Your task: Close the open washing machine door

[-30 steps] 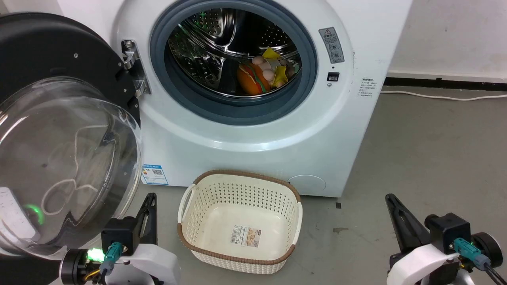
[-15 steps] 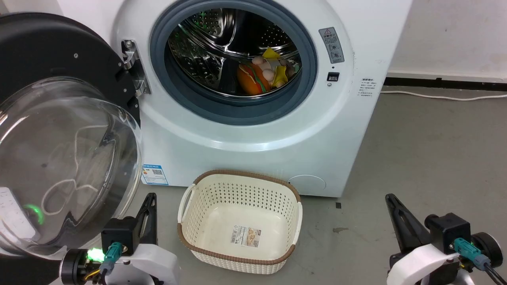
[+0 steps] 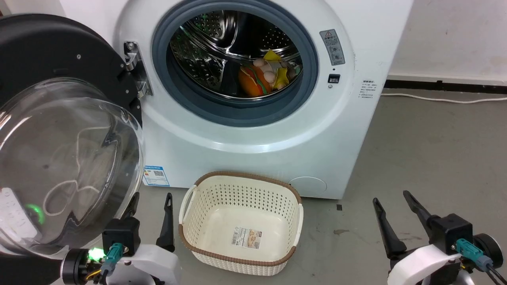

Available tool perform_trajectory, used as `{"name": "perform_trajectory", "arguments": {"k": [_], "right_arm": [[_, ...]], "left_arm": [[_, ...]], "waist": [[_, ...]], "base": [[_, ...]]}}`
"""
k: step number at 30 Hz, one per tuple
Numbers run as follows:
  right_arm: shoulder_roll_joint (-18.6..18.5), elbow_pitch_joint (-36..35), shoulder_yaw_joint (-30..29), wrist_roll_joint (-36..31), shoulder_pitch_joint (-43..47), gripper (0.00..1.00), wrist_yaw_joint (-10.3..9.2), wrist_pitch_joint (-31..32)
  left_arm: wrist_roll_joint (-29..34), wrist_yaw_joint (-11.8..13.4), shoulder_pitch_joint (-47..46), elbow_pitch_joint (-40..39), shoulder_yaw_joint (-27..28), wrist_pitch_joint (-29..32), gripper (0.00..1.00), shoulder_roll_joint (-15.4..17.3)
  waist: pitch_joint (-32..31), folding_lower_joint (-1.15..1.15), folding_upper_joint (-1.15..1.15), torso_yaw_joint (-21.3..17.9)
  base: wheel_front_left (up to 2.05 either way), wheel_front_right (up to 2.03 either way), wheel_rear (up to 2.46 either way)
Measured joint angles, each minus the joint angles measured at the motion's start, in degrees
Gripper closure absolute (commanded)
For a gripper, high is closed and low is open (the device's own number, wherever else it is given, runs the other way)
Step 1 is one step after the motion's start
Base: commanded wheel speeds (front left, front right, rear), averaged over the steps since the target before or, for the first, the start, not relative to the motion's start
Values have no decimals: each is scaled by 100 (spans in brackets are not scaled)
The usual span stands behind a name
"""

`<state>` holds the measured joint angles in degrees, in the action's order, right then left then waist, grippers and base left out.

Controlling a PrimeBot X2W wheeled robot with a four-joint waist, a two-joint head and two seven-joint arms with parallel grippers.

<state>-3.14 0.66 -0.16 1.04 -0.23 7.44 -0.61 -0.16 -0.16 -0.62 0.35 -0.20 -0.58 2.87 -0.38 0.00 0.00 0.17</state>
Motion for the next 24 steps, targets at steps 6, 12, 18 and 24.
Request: {"name": "perform_trajectory", "arguments": {"k": [6,12,18,24], "right_arm": [[0,40,-12,19,0,0,0,-58],[0,53,12,107,1,0,0,-160],[0,78,51,160,1,0,0,-221],[0,151,145,218,-1,0,0,-304]], "left_arm": [[0,5,0,1,-23,-57,0,1],[0,18,1,7,-51,-159,0,4],[0,22,1,15,-68,-226,0,13],[-2,69,1,14,-57,-304,0,25]], "waist": [[-26,0,0,63],[-55,0,0,214],[-79,0,0,414],[-84,0,0,674]], "base": [[0,0,0],[0,0,0],[0,0,0],[0,0,0]]}}
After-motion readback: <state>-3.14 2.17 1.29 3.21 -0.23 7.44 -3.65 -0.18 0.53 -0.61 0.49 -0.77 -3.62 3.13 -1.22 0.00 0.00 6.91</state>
